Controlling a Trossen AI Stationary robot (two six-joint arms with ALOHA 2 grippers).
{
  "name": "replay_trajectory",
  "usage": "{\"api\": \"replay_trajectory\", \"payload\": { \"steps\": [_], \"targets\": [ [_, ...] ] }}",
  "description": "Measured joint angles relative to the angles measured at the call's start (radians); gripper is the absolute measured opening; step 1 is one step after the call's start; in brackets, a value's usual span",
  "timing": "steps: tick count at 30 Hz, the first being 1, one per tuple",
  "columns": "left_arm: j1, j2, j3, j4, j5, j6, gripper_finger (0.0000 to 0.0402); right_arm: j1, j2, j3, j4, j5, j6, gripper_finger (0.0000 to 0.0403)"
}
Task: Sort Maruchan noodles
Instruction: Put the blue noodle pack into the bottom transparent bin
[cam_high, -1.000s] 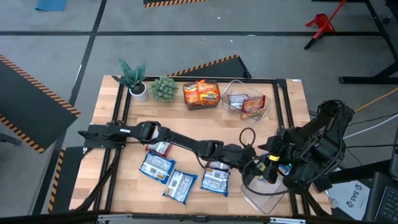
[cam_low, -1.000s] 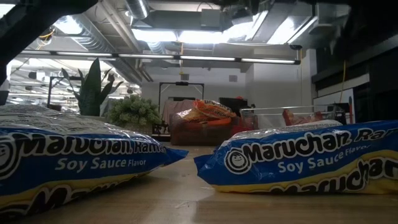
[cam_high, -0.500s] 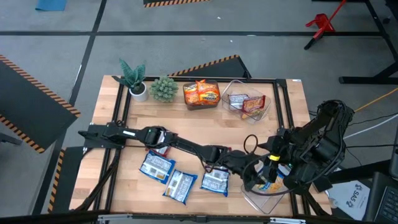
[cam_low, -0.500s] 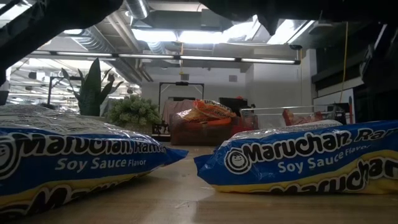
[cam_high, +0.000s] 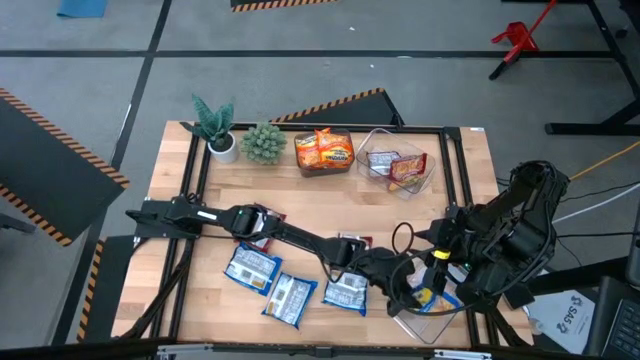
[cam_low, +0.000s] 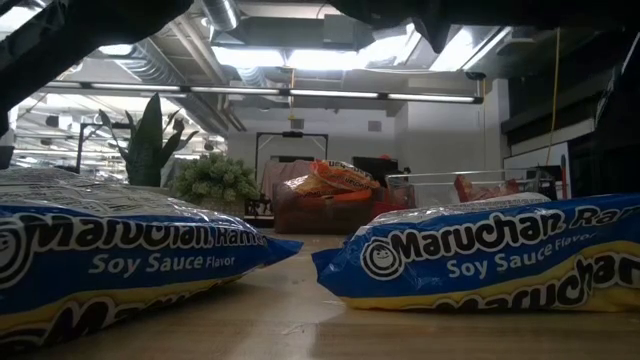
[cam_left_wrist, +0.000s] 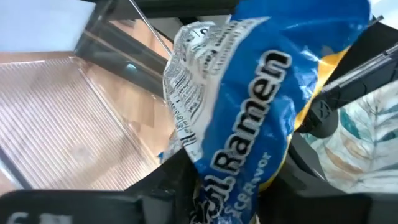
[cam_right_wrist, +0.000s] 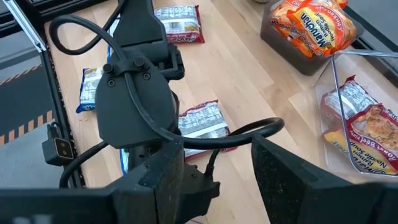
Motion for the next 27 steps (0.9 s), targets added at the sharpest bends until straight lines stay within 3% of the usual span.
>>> {"api": "replay_trajectory", "payload": {
  "steps": [9, 16, 21, 27],
  "targets": [
    [0.004, 0.000, 0.000, -0.009, -0.006, 0.004, 0.0198, 0.000, 0.000, 0.000, 0.000, -0.007, 0.000, 0.0175],
    [0.056, 0.000, 0.000, -0.031, 0.003, -0.004, 0.0217, 0.000, -0.001, 0.000, 0.002, -0.010, 0.001, 0.0175],
    [0.120, 0.000, 0.000, -0.032, 0.204, -0.102, 0.0217, 0.000, 0.015, 0.000, 0.002, -0.122, 0.033, 0.0175],
    [0.226, -0.002, 0.000, -0.044, 0.588, -0.233, 0.0213, 0.001, 0.058, 0.000, 0.002, -0.283, 0.041, 0.0175]
  ]
}}
